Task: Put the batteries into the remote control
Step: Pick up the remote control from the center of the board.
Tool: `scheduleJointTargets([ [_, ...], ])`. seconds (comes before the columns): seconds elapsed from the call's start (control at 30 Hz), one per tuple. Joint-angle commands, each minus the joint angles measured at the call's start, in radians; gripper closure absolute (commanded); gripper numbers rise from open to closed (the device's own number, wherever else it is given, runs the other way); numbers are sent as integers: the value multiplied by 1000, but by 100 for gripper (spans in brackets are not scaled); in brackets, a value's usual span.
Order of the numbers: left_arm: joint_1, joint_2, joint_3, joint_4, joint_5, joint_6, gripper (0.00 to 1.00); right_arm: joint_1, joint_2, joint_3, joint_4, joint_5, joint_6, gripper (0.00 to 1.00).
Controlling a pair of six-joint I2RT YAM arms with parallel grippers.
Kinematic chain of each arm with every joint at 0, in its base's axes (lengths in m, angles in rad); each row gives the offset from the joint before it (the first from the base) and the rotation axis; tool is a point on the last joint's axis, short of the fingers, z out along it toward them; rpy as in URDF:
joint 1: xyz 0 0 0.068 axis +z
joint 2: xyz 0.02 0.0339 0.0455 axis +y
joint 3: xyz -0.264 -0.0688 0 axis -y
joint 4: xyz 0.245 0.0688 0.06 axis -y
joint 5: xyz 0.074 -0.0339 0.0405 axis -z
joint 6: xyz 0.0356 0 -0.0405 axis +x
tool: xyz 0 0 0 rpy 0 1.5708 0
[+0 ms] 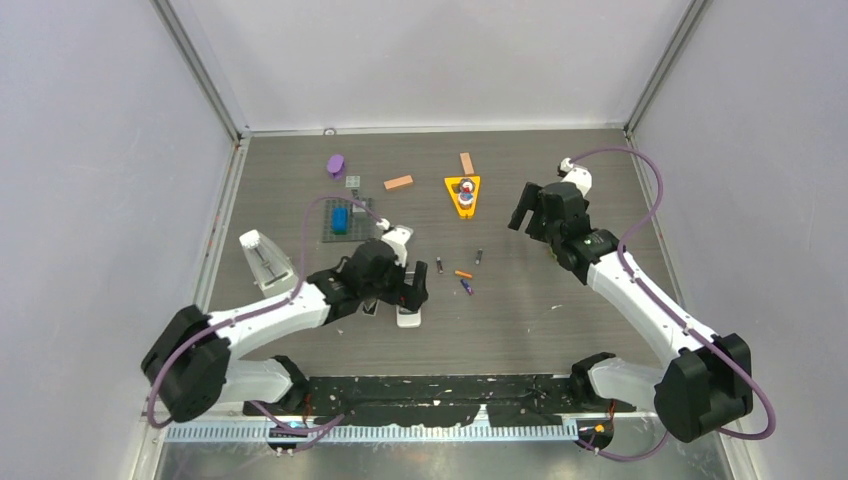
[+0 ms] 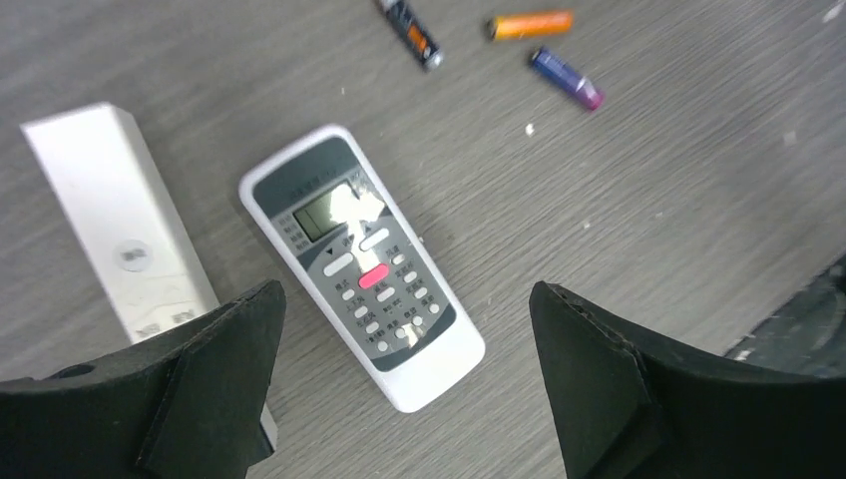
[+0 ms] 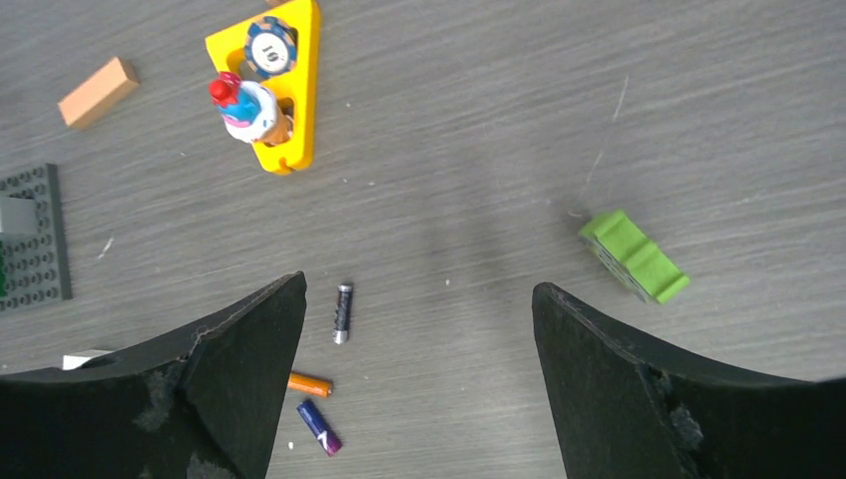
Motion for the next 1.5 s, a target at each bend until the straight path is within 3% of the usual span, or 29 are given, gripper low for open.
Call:
scheduleJointTargets([
  [0.0, -54, 103, 16, 72, -170, -84, 6, 13, -7, 7, -64, 67, 58, 11],
  [0.23, -81, 207, 70, 22, -292, -209, 5, 13, -43, 0, -116, 85, 55, 11],
  [0.53, -102, 369, 219, -107, -292, -252, 9, 13, -55, -21, -135, 62, 59, 11],
  [0.9, -102, 446, 268, -232, -345, -289, 15, 13, -43, -36, -143, 43, 79, 11],
  [1.0, -102, 469, 294, -258, -358, -276, 25, 13, -39, -33, -121, -19, 45, 11],
  [1.1, -102, 468, 306, -252, -350, -256, 47, 13, -43, -31, -91, -81, 17, 11],
  [1.33, -102, 419, 339, -245, -364, -188, 83, 14, -46, 4, -80, -144, -11, 11],
  [1.47, -101, 319, 386, -253, -389, -118, 92, 13, -63, 29, -77, -188, -34, 4],
])
